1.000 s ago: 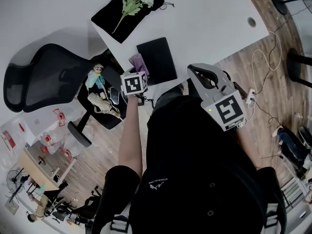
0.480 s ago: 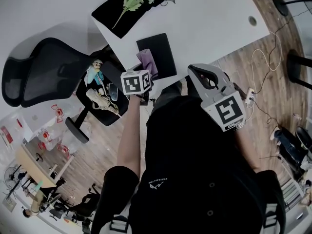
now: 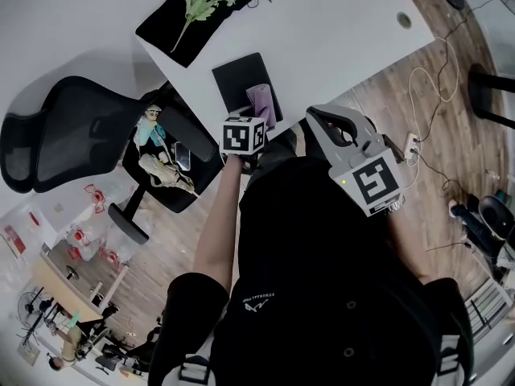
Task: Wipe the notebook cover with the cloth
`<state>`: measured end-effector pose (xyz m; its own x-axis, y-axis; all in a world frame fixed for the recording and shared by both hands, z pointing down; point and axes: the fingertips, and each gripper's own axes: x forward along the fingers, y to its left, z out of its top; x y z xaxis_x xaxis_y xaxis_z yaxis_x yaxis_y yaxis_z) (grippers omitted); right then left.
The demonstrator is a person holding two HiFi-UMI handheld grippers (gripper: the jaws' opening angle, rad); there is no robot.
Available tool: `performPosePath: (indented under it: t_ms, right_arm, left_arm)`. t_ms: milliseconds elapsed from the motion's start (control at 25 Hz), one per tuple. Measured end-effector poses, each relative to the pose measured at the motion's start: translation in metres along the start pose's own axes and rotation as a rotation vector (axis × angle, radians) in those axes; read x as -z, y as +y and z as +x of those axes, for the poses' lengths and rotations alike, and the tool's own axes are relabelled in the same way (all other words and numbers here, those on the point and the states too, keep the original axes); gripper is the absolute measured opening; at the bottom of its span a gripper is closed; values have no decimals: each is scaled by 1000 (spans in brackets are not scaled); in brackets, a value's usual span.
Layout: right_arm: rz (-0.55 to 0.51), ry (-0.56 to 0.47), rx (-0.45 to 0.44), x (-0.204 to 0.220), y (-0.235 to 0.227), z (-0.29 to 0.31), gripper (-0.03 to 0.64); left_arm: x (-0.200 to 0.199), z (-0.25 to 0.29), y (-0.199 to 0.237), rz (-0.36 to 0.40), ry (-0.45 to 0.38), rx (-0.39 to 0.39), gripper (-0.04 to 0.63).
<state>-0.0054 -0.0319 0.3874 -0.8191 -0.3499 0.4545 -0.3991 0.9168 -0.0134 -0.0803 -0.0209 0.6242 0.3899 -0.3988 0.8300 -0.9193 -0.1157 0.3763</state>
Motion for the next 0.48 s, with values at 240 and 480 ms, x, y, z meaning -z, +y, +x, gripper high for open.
performPosePath:
  t_ms: [240, 480]
  right_arm:
    - [-5, 5, 9, 2, -3, -4, 5]
    - [-11, 8, -6, 2, -1, -3, 5]
  left_arm:
    - [-1, 16, -20, 28, 11, 25, 87]
    - [7, 25, -16, 16, 14, -2, 87]
